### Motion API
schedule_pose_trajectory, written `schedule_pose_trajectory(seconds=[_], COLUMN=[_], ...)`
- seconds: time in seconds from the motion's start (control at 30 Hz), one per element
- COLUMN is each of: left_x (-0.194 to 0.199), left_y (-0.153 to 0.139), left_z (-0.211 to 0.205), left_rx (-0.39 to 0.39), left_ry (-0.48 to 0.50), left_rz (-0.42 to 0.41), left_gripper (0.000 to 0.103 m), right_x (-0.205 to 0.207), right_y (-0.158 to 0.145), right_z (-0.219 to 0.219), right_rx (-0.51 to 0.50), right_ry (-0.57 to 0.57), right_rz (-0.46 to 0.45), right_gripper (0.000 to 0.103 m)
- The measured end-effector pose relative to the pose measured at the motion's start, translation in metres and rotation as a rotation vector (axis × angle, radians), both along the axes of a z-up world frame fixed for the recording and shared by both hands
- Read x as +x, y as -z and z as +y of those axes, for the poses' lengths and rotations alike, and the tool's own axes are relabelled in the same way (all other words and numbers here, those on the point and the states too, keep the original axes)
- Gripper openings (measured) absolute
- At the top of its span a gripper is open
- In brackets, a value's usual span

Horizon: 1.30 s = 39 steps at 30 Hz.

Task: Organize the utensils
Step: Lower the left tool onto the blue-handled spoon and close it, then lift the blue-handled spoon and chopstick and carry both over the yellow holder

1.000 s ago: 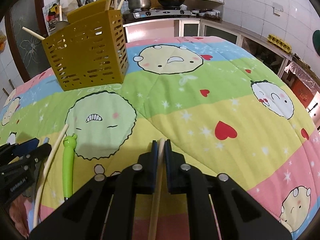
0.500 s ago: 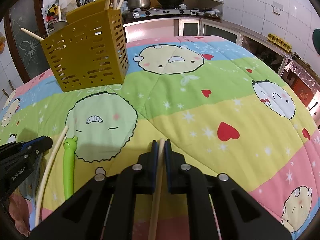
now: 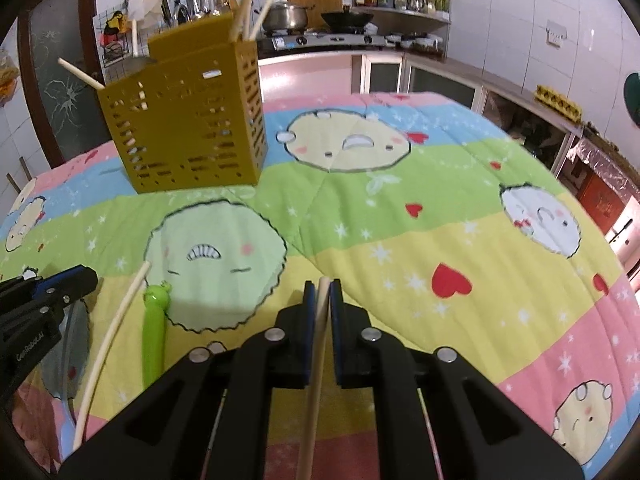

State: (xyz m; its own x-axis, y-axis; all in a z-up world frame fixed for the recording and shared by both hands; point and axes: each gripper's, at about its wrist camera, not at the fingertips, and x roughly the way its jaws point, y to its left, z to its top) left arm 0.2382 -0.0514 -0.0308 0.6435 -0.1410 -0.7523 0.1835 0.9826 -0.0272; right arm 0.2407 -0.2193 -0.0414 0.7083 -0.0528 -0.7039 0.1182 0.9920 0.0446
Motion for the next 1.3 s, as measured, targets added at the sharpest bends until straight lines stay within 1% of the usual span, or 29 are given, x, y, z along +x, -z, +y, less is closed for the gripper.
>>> schedule_pose_trajectory(seconds=[0.2,0.3,0.43,0.6,0.7,0.73,0.77,0.87,0.93,1.0,1.03,1.13,1.2,1.3], left_x=[-0.017,-0.028,-0.048,-0.068,-0.075,-0.077,-0.078,-0.077,-0.074,-0.066,-0.061,-0.048,-0.041,-0.03], left_y=[-0.033,-0.048,-0.067,-0.083,-0.088,-0.089,-0.089,-0.088,-0.086,-0.084,-0.082,-0.077,-0.074,-0.072], left_z=[0.006,0.009,0.011,0.016,0.02,0.021,0.022,0.023,0.025,0.029,0.031,0.034,0.035,0.035], left_rx=[-0.014,-0.021,-0.011,-0.01,-0.016,-0.016,-0.016,-0.014,-0.02,-0.029,-0.034,-0.05,-0.048,-0.038], left_ry=[-0.011,-0.012,-0.014,-0.011,-0.009,-0.008,-0.008,-0.003,-0.002,-0.014,-0.019,-0.025,-0.025,-0.022], left_rz=[-0.101,-0.15,-0.234,-0.308,-0.331,-0.338,-0.342,-0.332,-0.317,-0.304,-0.294,-0.263,-0.251,-0.239], left_gripper=[0.006,0.006,0.006,0.006,0.006,0.006,0.006,0.006,0.006,0.006,0.006,0.006,0.006,0.006], right_x=[-0.018,-0.031,-0.046,-0.063,-0.07,-0.072,-0.073,-0.072,-0.064,-0.058,-0.051,-0.033,-0.016,0.003], right_y=[-0.029,-0.048,-0.067,-0.084,-0.089,-0.09,-0.092,-0.092,-0.087,-0.081,-0.075,-0.057,-0.041,-0.022], right_z=[-0.003,-0.005,-0.011,-0.005,-0.002,-0.001,0.001,0.003,0.001,-0.001,-0.002,-0.006,-0.006,-0.006], right_rx=[0.023,0.021,0.076,0.065,0.051,0.047,0.04,0.014,0.019,0.01,0.003,0.026,0.011,0.008], right_ry=[-0.008,-0.003,-0.002,-0.015,-0.016,-0.016,-0.016,-0.025,-0.041,-0.038,-0.039,-0.042,-0.04,-0.038], right_rz=[-0.093,-0.161,-0.242,-0.324,-0.357,-0.365,-0.372,-0.359,-0.313,-0.292,-0.265,-0.203,-0.134,-0.059], right_gripper=[0.008,0.008,0.008,0.007,0.007,0.005,0.005,0.005,0.005,0.005,0.005,0.006,0.006,0.007])
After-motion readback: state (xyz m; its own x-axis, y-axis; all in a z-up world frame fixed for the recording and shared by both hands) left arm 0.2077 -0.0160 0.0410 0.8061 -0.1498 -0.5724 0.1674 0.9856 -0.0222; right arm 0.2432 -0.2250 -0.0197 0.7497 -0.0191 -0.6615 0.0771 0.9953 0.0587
